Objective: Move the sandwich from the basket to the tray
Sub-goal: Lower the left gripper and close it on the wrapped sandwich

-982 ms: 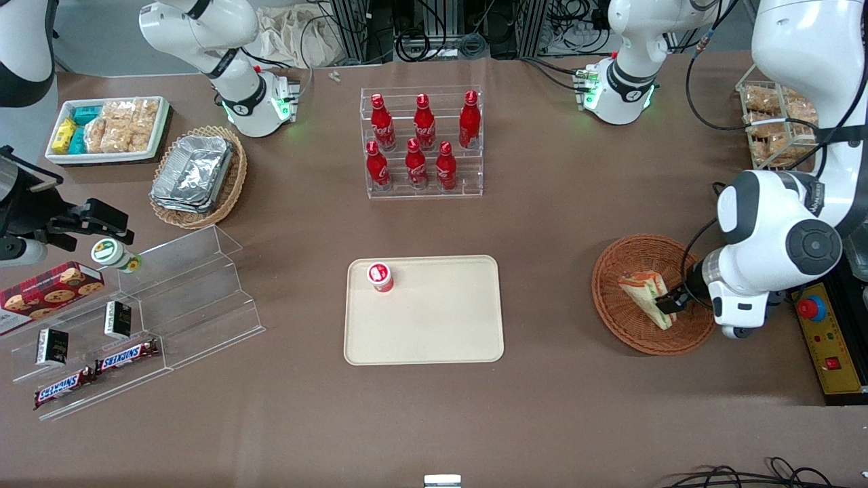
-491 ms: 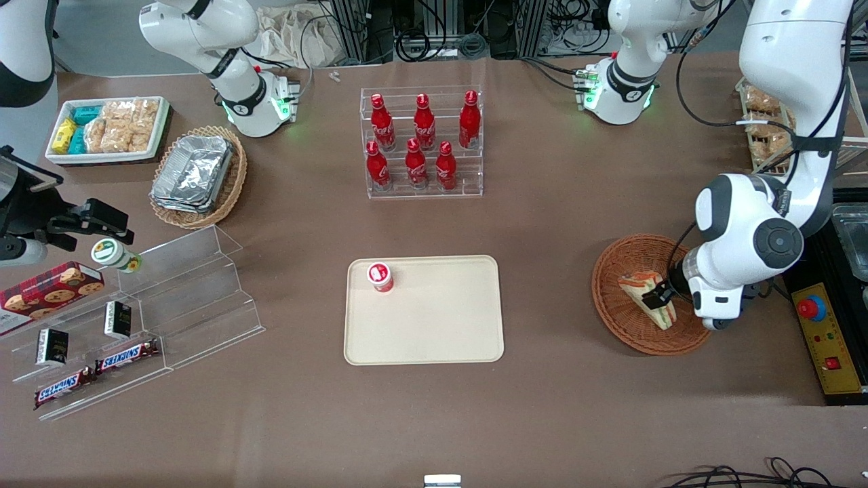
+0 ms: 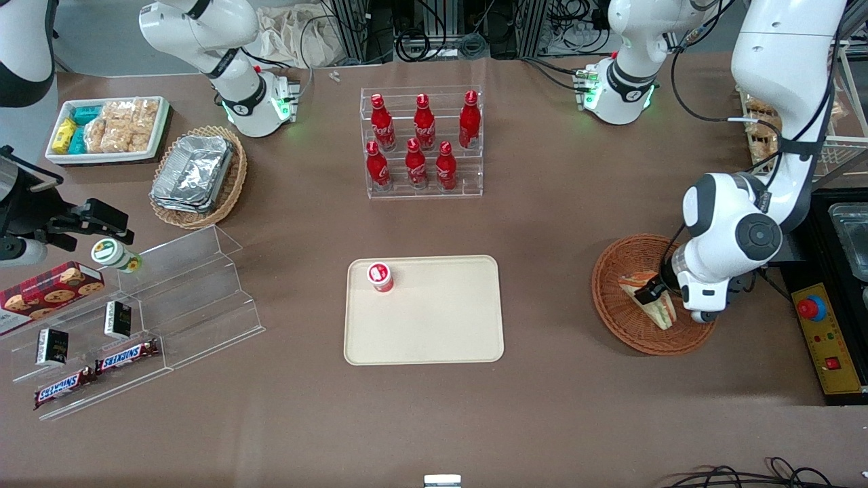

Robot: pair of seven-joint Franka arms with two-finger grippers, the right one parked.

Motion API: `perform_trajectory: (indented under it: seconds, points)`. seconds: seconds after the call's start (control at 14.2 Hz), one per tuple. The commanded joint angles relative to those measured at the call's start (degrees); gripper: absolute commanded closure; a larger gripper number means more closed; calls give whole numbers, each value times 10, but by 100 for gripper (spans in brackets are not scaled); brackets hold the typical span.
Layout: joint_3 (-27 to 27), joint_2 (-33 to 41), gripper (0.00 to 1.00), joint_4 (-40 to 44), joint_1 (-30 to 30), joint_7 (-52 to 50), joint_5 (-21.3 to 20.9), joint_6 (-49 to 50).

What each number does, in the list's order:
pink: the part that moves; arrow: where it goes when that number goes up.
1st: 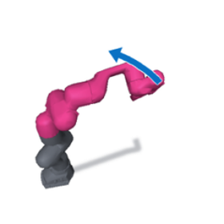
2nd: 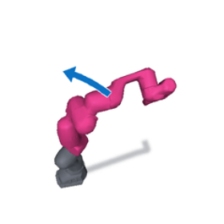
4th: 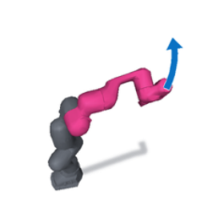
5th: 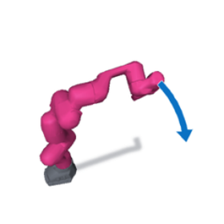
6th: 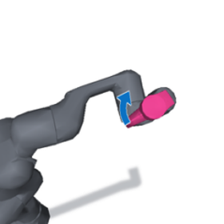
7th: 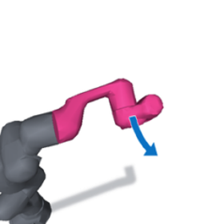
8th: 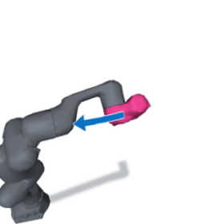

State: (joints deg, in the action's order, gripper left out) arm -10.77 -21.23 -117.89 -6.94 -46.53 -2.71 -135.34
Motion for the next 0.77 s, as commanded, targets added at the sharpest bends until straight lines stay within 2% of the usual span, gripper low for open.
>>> perform_trajectory:
  seconds: [0.0,0.07,0.14,0.35,0.7]
  points:
    - [-1,3,23,-17,-4,-8,-8,-26]
    - [0,3,52,-17,-3,-5,-11,-27]
    - [0,4,72,-16,-3,-1,-15,-27]
    - [0,7,100,-14,-3,-1,-43,-27]
    - [-4,26,100,10,1,9,-42,13]
